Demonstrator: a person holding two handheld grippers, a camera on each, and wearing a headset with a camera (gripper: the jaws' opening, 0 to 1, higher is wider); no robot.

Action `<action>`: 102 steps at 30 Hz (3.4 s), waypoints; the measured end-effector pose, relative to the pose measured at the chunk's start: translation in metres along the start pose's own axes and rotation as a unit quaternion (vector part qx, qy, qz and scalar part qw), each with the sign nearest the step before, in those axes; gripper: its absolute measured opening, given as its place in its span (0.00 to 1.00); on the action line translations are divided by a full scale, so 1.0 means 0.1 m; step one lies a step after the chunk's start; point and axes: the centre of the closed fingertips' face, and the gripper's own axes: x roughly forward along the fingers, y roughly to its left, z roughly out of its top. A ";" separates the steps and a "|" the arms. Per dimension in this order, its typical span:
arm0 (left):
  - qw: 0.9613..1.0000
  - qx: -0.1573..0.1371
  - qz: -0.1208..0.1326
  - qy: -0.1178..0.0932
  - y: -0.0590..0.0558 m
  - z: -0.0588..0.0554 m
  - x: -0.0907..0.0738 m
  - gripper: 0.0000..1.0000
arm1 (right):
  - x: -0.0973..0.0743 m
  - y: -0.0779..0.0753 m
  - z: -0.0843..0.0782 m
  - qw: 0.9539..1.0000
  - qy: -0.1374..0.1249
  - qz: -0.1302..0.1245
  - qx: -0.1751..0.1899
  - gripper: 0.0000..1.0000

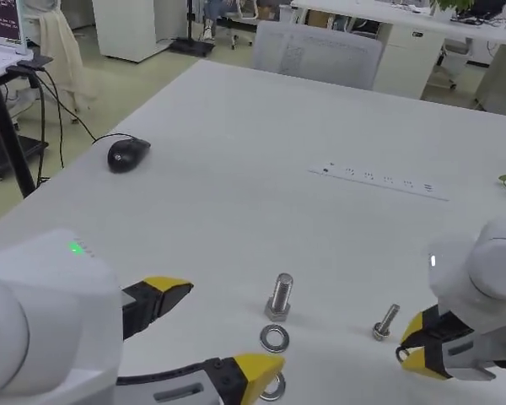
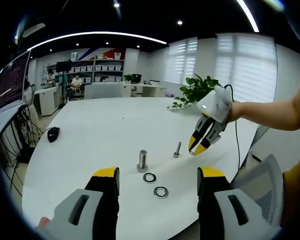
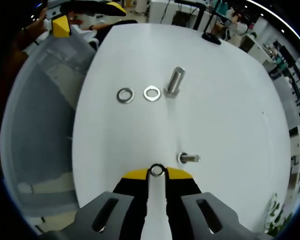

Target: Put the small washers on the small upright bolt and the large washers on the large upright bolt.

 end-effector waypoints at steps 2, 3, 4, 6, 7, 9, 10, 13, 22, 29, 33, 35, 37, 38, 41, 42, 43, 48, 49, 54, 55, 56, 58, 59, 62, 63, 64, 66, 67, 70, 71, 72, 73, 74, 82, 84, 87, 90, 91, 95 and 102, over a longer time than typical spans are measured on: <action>1.000 0.001 0.000 0.000 0.00 0.00 0.00 0.62 | -0.04 -0.06 0.00 1.000 0.000 -0.007 0.002 0.12; 1.000 0.001 0.000 0.002 0.01 0.00 0.00 0.62 | -0.06 -0.10 0.00 1.000 0.000 -0.011 0.003 0.12; 1.000 -0.001 -0.001 0.002 0.01 0.00 0.00 0.62 | -0.07 -0.11 0.00 1.000 0.000 -0.012 0.003 0.12; 1.000 -0.002 0.000 -0.002 0.01 0.02 0.00 0.62 | -0.11 -0.19 0.00 1.000 -0.003 -0.022 0.013 0.12; 1.000 -0.001 0.000 -0.002 0.01 0.02 0.00 0.62 | -0.12 -0.24 0.00 1.000 -0.005 -0.027 0.015 0.12; 1.000 -0.001 -0.002 0.000 0.01 0.02 0.00 0.62 | -0.14 -0.29 0.01 0.999 -0.006 -0.032 0.016 0.12; 1.000 0.000 -0.002 -0.001 0.01 0.02 0.01 0.62 | -0.15 -0.30 0.02 0.999 -0.006 -0.032 0.015 0.12; 1.000 0.000 -0.003 0.002 0.01 0.02 0.02 0.62 | -0.17 -0.36 0.04 0.999 -0.005 -0.037 0.011 0.12; 1.000 0.000 -0.003 -0.002 0.02 0.05 0.04 0.63 | -0.13 -0.44 0.16 0.999 -0.008 -0.036 0.002 0.12; 1.000 -0.005 0.002 0.000 0.06 0.03 0.03 0.63 | -0.06 -0.44 0.16 1.000 0.002 -0.025 -0.011 0.12; 1.000 -0.006 0.002 0.001 0.06 0.02 0.03 0.63 | -0.06 -0.45 0.16 1.000 0.003 -0.026 -0.016 0.12; 1.000 -0.008 0.002 0.003 0.05 0.01 0.04 0.63 | -0.05 -0.45 0.16 1.000 0.004 -0.024 -0.017 0.12; 1.000 -0.007 0.002 0.000 0.05 0.02 0.04 0.63 | -0.04 -0.46 0.16 1.000 0.006 -0.023 -0.021 0.12; 1.000 -0.007 0.001 -0.001 0.05 0.02 0.04 0.63 | -0.03 -0.46 0.16 1.000 0.007 -0.022 -0.020 0.12; 1.000 -0.007 0.002 -0.001 0.06 0.02 0.04 0.63 | -0.02 -0.46 0.15 0.999 0.008 -0.022 -0.024 0.12; 1.000 -0.007 0.002 0.000 0.06 0.02 0.04 0.63 | -0.01 -0.46 0.16 0.999 0.006 -0.020 -0.024 0.12; 1.000 -0.008 0.002 0.001 0.06 0.02 0.04 0.63 | 0.00 -0.45 0.16 1.000 0.008 -0.018 -0.024 0.12; 1.000 -0.009 0.002 0.003 0.07 0.00 0.04 0.63 | 0.05 -0.45 0.14 0.999 0.013 -0.014 -0.029 0.13; 1.000 -0.009 0.002 0.003 0.07 0.00 0.04 0.63 | 0.05 -0.45 0.14 0.999 0.015 -0.013 -0.029 0.13; 1.000 -0.013 -0.002 0.007 0.06 -0.03 0.05 0.63 | 0.13 -0.44 0.10 0.999 0.021 -0.008 -0.032 0.13; 1.000 -0.012 -0.001 0.007 0.06 -0.03 0.05 0.63 | 0.15 -0.45 0.09 0.999 0.022 -0.007 -0.033 0.13; 1.000 -0.013 0.000 0.007 0.06 -0.03 0.05 0.63 | 0.16 -0.45 0.08 0.999 0.023 -0.005 -0.033 0.13; 1.000 -0.015 0.001 0.008 0.06 -0.04 0.05 0.63 | 0.20 -0.45 0.07 0.999 0.023 -0.003 -0.035 0.13; 1.000 -0.014 0.001 0.009 0.07 -0.04 0.05 0.63 | 0.23 -0.46 0.06 0.999 0.024 -0.003 -0.036 0.13; 1.000 -0.015 0.001 0.011 0.07 -0.06 0.05 0.63 | 0.29 -0.45 0.04 0.999 0.025 0.001 -0.034 0.13; 1.000 -0.015 0.001 0.011 0.07 -0.06 0.06 0.63 | 0.30 -0.46 0.04 0.999 0.025 0.001 -0.034 0.13; 1.000 -0.015 0.001 0.011 0.07 -0.06 0.06 0.63 | 0.32 -0.46 0.03 0.999 0.025 0.000 -0.035 0.13; 1.000 -0.016 0.002 0.012 0.08 -0.06 0.06 0.63 | 0.35 -0.45 0.02 0.999 0.024 0.005 -0.030 0.13; 1.000 -0.016 0.001 0.012 0.08 -0.06 0.06 0.63 | 0.37 -0.45 0.01 0.999 0.023 0.006 -0.031 0.13; 1.000 -0.016 0.001 0.012 0.08 -0.06 0.06 0.63 | 0.40 -0.44 0.00 0.999 0.022 0.011 -0.030 0.13; 1.000 -0.016 0.001 0.013 0.08 -0.07 0.06 0.63 | 0.41 -0.44 -0.01 0.999 0.023 0.011 -0.030 0.13; 1.000 -0.016 0.002 0.014 0.08 -0.07 0.06 0.63 | 0.42 -0.44 -0.02 0.999 0.024 0.010 -0.030 0.13; 1.000 -0.016 0.002 0.014 0.08 -0.07 0.06 0.63 | 0.43 -0.44 -0.02 0.999 0.024 0.011 -0.030 0.13; 1.000 -0.017 0.001 0.013 0.08 -0.06 0.06 0.63 | 0.43 -0.44 -0.03 0.999 0.023 0.012 -0.027 0.13; 1.000 -0.015 0.006 0.019 0.09 -0.08 0.07 0.63 | 0.46 -0.41 -0.06 0.999 0.023 0.016 -0.023 0.14; 1.000 -0.015 0.005 0.019 0.09 -0.08 0.07 0.63 | 0.46 -0.41 -0.06 0.999 0.022 0.016 -0.025 0.14; 1.000 -0.015 0.006 0.019 0.09 -0.08 0.07 0.63 | 0.45 -0.40 -0.07 0.999 0.020 0.017 -0.023 0.16; 1.000 -0.015 0.005 0.018 0.08 -0.08 0.07 0.63 | 0.43 -0.41 -0.06 1.000 0.016 0.014 -0.020 0.16; 1.000 -0.014 0.005 0.019 0.08 -0.08 0.07 0.63 | 0.42 -0.41 -0.05 1.000 0.014 0.013 -0.017 0.16; 1.000 -0.012 0.004 0.018 0.08 -0.07 0.07 0.63 | 0.37 -0.42 -0.04 1.000 0.012 0.007 -0.016 0.16; 1.000 -0.006 0.000 0.021 0.04 -0.08 0.06 0.63 | 0.28 -0.37 -0.06 1.000 0.010 -0.002 -0.014 0.16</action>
